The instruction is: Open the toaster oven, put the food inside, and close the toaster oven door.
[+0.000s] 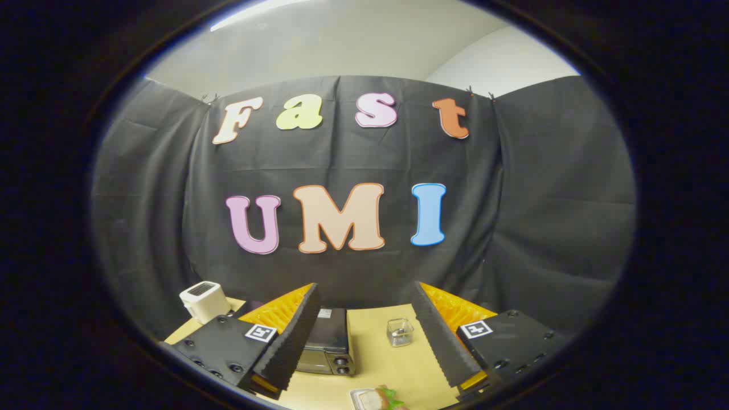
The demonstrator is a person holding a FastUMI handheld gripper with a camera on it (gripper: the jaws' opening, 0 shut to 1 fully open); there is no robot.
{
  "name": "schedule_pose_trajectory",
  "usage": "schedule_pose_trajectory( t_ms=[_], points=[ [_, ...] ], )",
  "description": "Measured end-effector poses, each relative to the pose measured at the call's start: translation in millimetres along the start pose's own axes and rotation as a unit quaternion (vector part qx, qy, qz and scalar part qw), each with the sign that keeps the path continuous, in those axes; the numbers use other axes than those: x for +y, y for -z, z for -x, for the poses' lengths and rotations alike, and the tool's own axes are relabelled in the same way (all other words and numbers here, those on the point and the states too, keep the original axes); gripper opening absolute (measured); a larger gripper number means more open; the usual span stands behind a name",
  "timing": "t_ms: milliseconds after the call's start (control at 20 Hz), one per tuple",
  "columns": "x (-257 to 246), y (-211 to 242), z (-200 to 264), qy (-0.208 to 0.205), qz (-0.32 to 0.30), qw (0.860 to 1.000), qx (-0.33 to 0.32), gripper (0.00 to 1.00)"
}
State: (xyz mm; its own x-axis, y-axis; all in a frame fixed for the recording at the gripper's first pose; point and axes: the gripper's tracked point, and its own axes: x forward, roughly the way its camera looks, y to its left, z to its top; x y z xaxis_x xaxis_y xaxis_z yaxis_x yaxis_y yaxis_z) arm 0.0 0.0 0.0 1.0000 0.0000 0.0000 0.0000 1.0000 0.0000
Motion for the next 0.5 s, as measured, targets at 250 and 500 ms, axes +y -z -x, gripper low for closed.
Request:
schedule_pose_trajectory(
  t_ms=[250, 500],
  points=[
    [21, 3, -1, 0.016, -0.008, 1.0, -0.007, 0.98],
    [54, 9, -2, 0.023, -0.004, 1.0, -0.01, 0.98]
  ],
)
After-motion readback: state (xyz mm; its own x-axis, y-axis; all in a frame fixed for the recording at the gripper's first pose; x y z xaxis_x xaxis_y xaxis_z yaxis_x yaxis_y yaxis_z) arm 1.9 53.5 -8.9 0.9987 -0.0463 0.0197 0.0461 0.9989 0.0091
